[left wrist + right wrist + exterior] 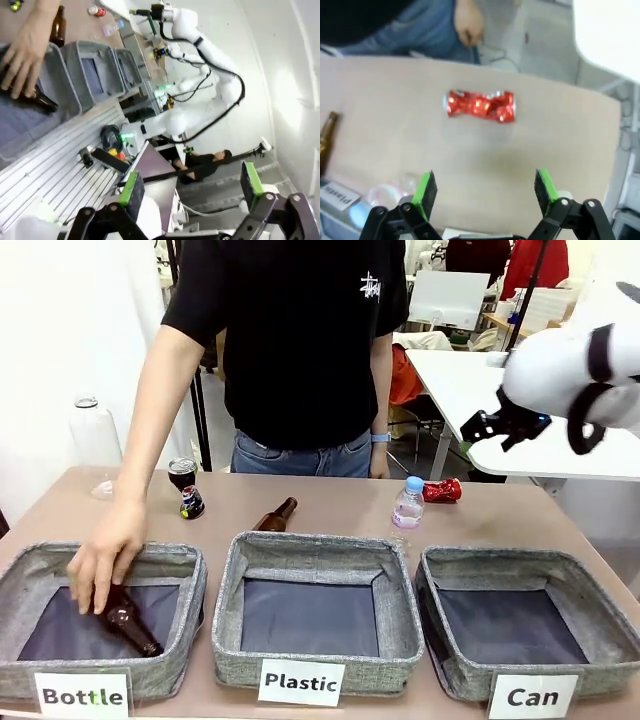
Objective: Sort the can waste into the basket.
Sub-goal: Pick up the can waste from the table and place it in the right Fabric basket.
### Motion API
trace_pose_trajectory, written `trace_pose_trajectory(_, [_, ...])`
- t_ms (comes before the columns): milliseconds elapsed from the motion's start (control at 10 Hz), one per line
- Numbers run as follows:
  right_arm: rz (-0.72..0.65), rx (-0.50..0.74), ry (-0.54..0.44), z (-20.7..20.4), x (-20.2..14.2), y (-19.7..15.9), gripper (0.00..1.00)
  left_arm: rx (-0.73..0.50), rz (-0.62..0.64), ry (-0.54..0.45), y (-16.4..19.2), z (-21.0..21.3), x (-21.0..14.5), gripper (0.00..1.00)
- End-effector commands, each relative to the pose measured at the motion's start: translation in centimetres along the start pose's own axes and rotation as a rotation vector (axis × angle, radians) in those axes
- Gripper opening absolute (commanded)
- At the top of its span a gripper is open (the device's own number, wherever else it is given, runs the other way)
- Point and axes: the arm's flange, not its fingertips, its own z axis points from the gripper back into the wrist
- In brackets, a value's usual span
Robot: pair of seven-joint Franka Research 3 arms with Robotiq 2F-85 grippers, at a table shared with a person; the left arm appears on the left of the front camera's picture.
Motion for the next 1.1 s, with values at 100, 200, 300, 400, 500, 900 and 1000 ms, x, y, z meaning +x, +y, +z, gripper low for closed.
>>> trace_pose_trajectory(100, [0.243,0.005,0.144,-4.5,5.3,-0.5,1.00,-0.057,-0.008,0.076,-0.8,1.0,-1.6,1.00])
trace_pose_trajectory(200, [0.294,0.008,0.188,-6.3,6.2,-0.9,1.00,-0.063,-0.008,0.085,-0.6,0.6,-1.5,1.00])
trace_pose_trajectory(300, [0.216,-0.005,0.220,-7.7,6.6,-1.1,1.00,-0.070,-0.012,0.078,-0.7,0.4,-1.3,1.00])
trace_pose_trajectory(400, [0.196,0.005,0.222,-8.7,6.7,-1.3,1.00,-0.053,-0.020,0.072,-0.1,-0.4,-0.7,1.00])
trace_pose_trajectory(500, [0.112,-0.028,0.190,-8.7,6.5,-1.2,1.00,-0.017,-0.027,0.051,0.1,-0.9,-0.2,1.00])
trace_pose_trajectory(900, [0.461,0.085,0.296,-9.5,5.2,-0.5,1.00,-0.055,-0.030,0.080,0.1,-0.2,-0.9,1.00])
trace_pose_trajectory(1000, [0.659,0.160,0.265,-9.7,5.2,-0.4,1.00,-0.038,-0.023,0.076,0.2,-0.3,-0.6,1.00])
